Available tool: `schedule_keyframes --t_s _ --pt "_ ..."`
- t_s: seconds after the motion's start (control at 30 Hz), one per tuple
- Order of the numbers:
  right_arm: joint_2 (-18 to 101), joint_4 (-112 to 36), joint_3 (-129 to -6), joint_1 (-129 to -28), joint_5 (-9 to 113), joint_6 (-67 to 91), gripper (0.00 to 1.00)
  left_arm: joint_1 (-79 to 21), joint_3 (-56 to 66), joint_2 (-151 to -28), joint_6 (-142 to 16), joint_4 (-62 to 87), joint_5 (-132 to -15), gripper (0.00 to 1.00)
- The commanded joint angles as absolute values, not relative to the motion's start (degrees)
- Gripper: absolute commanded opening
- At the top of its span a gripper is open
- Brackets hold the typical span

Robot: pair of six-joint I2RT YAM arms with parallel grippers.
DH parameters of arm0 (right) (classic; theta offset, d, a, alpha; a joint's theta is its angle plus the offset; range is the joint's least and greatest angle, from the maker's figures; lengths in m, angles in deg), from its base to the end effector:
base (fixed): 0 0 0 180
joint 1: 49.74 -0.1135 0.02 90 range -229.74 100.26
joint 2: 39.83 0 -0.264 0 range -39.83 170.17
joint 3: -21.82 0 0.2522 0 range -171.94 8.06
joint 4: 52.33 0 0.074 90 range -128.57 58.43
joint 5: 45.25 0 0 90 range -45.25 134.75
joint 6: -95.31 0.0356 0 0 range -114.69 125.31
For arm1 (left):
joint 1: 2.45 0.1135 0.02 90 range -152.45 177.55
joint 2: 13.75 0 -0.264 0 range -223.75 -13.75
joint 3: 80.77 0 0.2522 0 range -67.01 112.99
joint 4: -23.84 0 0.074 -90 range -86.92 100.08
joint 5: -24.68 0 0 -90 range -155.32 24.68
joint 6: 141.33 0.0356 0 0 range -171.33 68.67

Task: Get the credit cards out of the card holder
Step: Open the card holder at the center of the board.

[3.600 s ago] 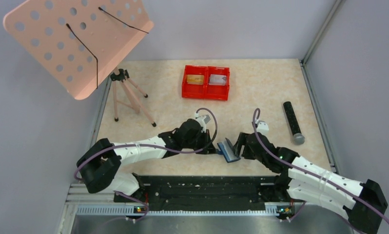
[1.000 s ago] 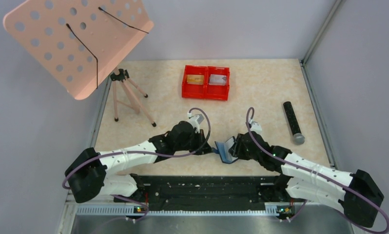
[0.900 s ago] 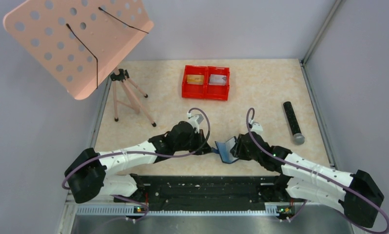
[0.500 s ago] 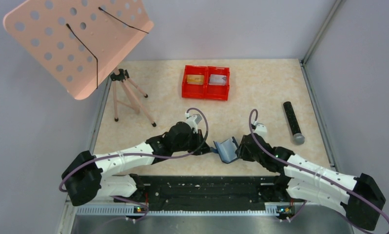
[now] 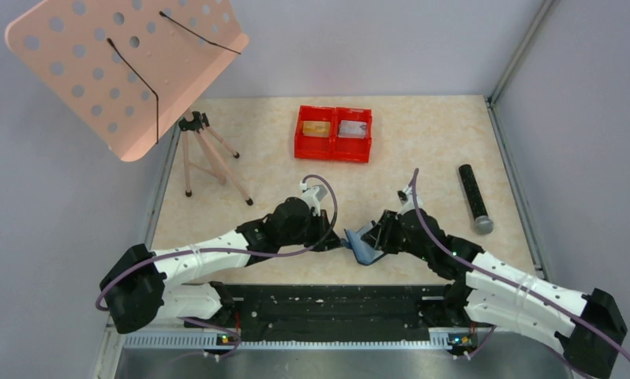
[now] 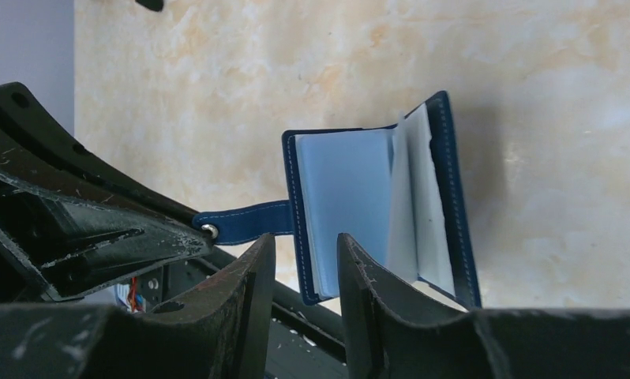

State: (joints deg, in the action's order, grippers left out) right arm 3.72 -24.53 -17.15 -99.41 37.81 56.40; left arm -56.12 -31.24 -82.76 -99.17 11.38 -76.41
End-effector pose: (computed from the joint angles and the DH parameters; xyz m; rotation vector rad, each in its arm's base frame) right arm 0.1149 0.1286 0.2167 0.1037 2.2670 0.8732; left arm 0.1459 -0.2100 0.2182 0.2493 2.3720 -1.1699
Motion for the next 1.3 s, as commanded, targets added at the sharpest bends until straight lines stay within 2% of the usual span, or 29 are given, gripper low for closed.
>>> schedule_keyframes --t_s 0.0,0.2,0.33,0.47,0.8,0.93,1.27 --pt "8.6 -34.2 -18.7 -100.0 43.8 55.3 0.35 -56.0 -31.5 -82.3 -98.5 14.6 -77.0 0.00" --pt "13.8 -35.8 -18.3 -100.0 42.0 55.2 0.36 -56.0 -31.3 -82.4 -98.4 14.6 -77.0 0.00" --pt "16.0 -36.7 -17.7 -100.0 41.8 54.7 0.42 -56.0 -31.4 -82.6 -98.3 14.1 -76.9 0.00" --pt "17.7 -37.9 -16.6 -100.0 42.0 55.2 0.42 -56.0 -31.8 -82.5 -98.4 14.1 -76.9 0.00" --pt "19.3 -37.4 -14.7 -100.0 39.7 55.4 0.37 -56.0 -32.2 -81.2 -98.2 12.9 -75.9 0.00" --pt "18.1 -35.8 -13.9 -100.0 37.9 55.9 0.31 -56.0 -32.9 -80.7 -98.3 12.4 -75.2 0.00" --pt "10.5 -25.7 -13.2 -99.9 31.0 56.4 0.30 -56.0 -35.0 -79.6 -98.4 10.3 -71.6 0.00"
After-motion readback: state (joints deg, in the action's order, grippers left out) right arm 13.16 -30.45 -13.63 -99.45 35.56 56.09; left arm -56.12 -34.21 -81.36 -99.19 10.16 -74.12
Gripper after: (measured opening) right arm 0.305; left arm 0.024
